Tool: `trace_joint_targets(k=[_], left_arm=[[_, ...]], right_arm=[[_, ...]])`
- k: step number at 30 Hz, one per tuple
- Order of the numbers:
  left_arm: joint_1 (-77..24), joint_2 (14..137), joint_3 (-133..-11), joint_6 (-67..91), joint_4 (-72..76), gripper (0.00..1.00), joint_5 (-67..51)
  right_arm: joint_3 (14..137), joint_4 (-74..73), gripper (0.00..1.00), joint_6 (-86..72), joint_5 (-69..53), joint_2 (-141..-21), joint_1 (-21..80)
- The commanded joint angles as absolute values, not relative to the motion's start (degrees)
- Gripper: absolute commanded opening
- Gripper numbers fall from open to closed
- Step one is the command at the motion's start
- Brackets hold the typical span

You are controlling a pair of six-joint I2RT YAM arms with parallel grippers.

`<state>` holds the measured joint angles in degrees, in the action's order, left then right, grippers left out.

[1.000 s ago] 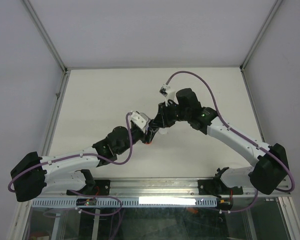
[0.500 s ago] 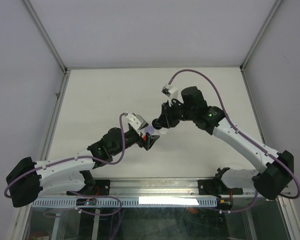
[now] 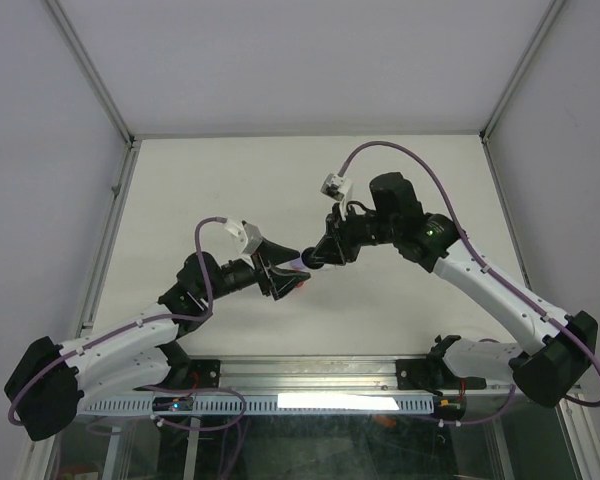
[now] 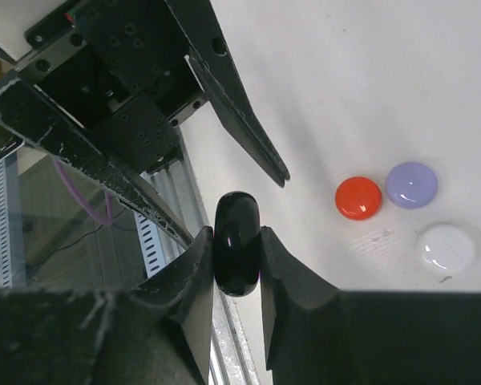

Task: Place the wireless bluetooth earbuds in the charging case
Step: Adjust the charging case.

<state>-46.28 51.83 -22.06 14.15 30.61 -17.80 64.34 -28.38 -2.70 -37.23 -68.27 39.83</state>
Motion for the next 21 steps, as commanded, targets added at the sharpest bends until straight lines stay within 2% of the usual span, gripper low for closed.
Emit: trace_joint_targets(k=[1, 16, 21], left_arm=[[-45.12, 53.28, -22.43, 18.72, 39.01, 0.60, -28.41], [-43.68, 58.89, -22.84, 25.92, 49.40, 0.39, -39.13], [-43.63, 59.96, -22.48, 27.38, 51.46, 0.25, -40.42]], right_arm=[[67.24, -27.67, 0.00, 0.00, -44.51, -67.16, 40.18], [68.20, -29.60, 0.00, 5.09, -49.59, -68.87, 42.96], [68.16, -29.58, 0.01, 5.88, -49.60, -69.00, 42.98]])
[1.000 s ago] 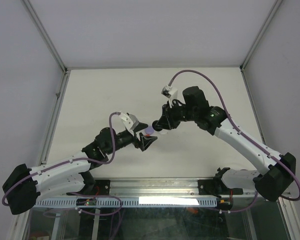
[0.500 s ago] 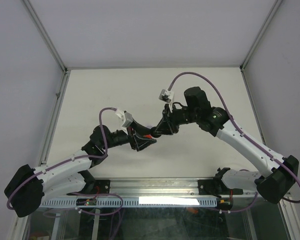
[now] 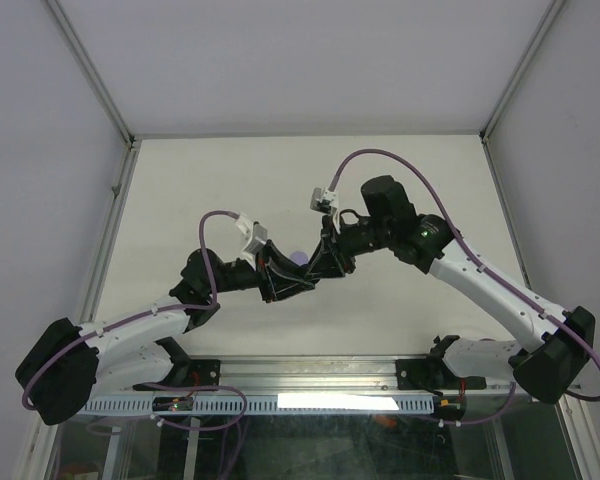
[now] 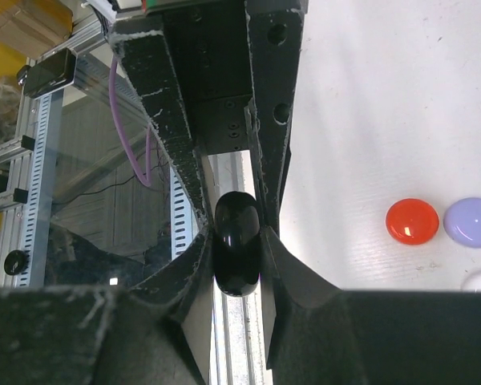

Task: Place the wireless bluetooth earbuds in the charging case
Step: Adjust the charging case.

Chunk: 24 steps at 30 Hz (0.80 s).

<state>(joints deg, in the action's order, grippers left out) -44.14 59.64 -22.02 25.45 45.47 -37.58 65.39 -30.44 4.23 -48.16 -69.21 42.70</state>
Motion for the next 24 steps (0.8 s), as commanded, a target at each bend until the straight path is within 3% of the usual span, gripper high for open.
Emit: trace_joint_targets(k=[1, 6, 15, 24], left_arm=[[-43.60, 59.94, -22.34, 27.56, 51.63, 0.21, -40.38], [-43.64, 59.53, -21.28, 27.67, 52.02, 0.00, -39.15], [-43.63, 58.22, -20.39, 26.96, 50.48, 0.00, -37.66], [-43.67, 55.54, -20.78, 23.44, 45.92, 0.00, -36.55]], right_arm=[[68.20, -29.75, 0.03, 6.01, -49.45, -68.99, 42.98], [68.13, -29.99, 0.20, 6.30, -47.30, -67.52, 42.98], [65.26, -25.71, 0.34, 3.90, -44.64, -64.37, 42.98], [62.36, -22.50, 0.38, 1.93, -43.46, -63.35, 42.97]])
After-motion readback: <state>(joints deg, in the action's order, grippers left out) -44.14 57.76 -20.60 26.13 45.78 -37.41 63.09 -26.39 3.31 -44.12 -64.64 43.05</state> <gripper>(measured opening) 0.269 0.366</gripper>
